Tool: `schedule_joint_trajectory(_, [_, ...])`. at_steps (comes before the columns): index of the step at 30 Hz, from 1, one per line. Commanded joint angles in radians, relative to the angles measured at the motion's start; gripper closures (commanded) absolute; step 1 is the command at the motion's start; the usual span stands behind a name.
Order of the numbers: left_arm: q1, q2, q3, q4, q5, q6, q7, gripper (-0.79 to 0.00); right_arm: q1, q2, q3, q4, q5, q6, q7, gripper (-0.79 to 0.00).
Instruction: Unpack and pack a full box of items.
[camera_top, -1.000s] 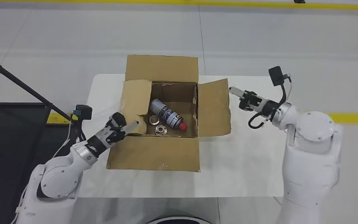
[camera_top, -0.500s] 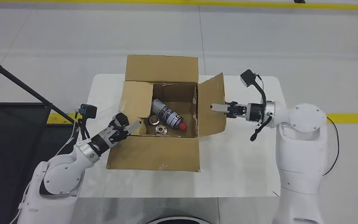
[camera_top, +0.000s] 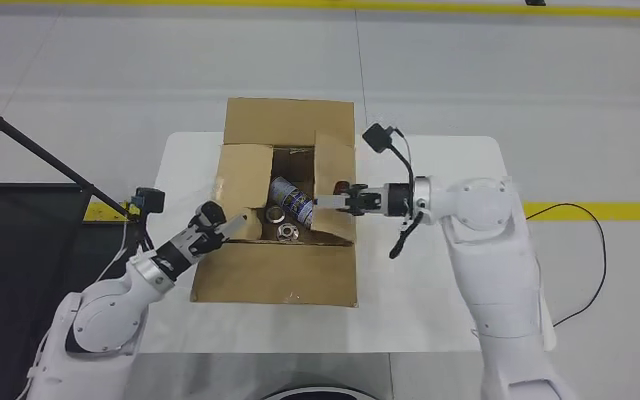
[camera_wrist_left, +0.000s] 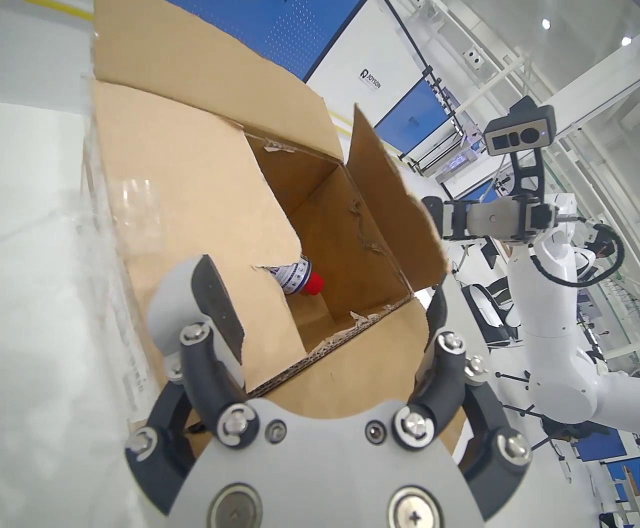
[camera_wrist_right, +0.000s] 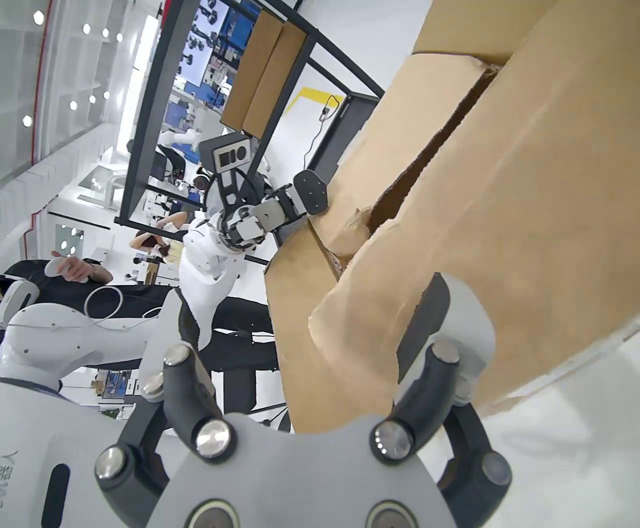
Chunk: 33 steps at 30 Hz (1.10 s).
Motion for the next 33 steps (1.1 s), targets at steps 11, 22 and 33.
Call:
schedule_joint_trajectory(11, [0.107,0.013,-0.159,-0.012,-0.123,-0.079,-0.023,-0.785,0.036,0.003,-0.127,0.054,-0.108,0.016,-0.059,-0.785])
schedule_joint_trajectory(22, [0.185,0.046,-0.245,0.087,-0.329,-0.298,-0.342,-0.785,0.034,0.012,-0.173,0.017,-0.161,0.036,-0.11,-0.785])
schedule_joint_trajectory(33, [0.221,0.084,-0.229,0.077,-0.513,-0.372,-0.544,-0.785,-0.005,0.029,-0.15,-0.089,-0.153,0.012,-0.183,-0.785])
